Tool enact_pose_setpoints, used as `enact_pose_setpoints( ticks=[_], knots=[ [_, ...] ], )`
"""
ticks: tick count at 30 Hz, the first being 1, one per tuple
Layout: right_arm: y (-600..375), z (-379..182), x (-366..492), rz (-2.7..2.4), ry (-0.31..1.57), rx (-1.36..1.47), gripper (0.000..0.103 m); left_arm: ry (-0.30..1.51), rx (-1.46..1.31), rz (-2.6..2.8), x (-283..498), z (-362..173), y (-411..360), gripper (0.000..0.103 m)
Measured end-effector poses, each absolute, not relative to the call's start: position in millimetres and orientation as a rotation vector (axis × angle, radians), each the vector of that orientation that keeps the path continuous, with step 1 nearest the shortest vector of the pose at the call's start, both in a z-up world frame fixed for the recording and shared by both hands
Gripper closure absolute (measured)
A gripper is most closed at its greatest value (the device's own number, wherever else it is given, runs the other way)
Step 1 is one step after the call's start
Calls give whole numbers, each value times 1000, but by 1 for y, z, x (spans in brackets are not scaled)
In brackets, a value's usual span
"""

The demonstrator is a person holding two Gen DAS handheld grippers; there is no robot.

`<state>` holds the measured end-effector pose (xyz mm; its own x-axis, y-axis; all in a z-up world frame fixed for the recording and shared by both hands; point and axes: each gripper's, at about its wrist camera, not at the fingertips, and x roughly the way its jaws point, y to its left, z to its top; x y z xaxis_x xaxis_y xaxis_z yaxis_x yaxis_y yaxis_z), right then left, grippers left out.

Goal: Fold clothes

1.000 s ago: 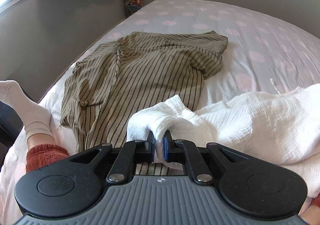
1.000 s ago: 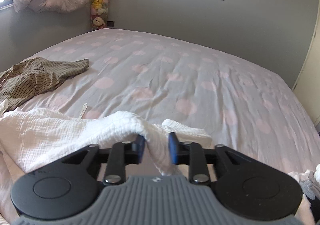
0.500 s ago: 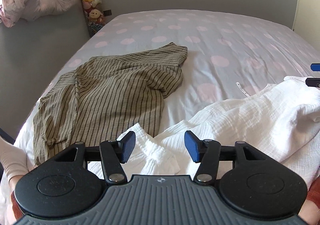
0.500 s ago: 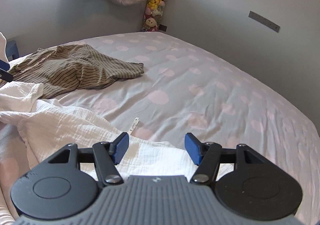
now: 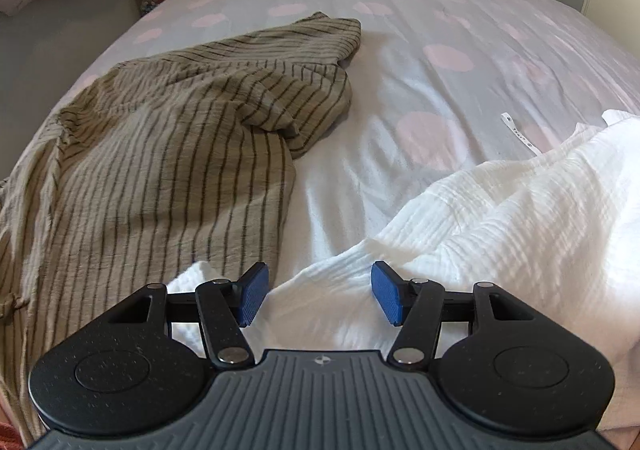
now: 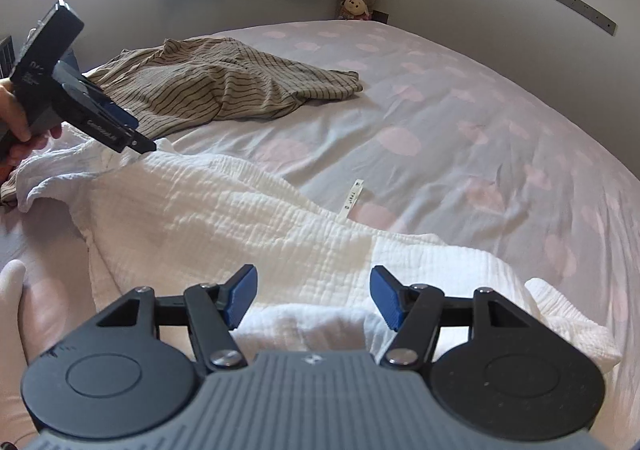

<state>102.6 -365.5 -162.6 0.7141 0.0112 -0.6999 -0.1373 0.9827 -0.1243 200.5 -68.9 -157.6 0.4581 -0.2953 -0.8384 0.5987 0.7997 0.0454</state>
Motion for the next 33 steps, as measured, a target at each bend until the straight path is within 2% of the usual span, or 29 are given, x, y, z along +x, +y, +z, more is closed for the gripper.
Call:
enact_pose_setpoints(
  ticks=[4, 5, 6, 8, 11, 21, 26, 27, 29, 30, 31, 33],
  knots=[
    [-369, -166, 102, 77, 775, -157, 37, 971, 333, -546, 198, -169, -74, 58],
    [-369, -167, 102, 73, 776, -150, 37, 974, 321, -544, 197, -170, -74, 68],
    [-370, -168, 102, 70, 778, -144, 37, 977, 309, -546, 197, -168, -74, 74],
    [-371, -170, 102, 59, 782, -134, 37, 984, 297, -554, 194, -163, -75, 100],
    [-372, -170, 99, 39, 785, -105, 37, 979, 257, -596, 183, -150, -76, 103],
    [-373, -156, 70, -13, 756, 48, 37, 888, 237, -760, 107, -91, -90, 103],
    [-366, -156, 57, -14, 747, 84, 34, 869, 249, -735, 104, -83, -89, 102],
    [-365, -156, 55, -13, 746, 90, 33, 869, 251, -723, 108, -84, -87, 97],
    [-362, -159, 53, -13, 748, 103, 32, 856, 267, -691, 117, -87, -86, 68],
    [-361, -161, 52, -14, 750, 110, 32, 845, 283, -668, 122, -89, -85, 61],
    [-360, -162, 51, -14, 752, 116, 31, 833, 301, -644, 127, -92, -84, 54],
    [-358, -166, 51, -9, 757, 122, 31, 839, 316, -615, 141, -101, -84, 54]
  ],
)
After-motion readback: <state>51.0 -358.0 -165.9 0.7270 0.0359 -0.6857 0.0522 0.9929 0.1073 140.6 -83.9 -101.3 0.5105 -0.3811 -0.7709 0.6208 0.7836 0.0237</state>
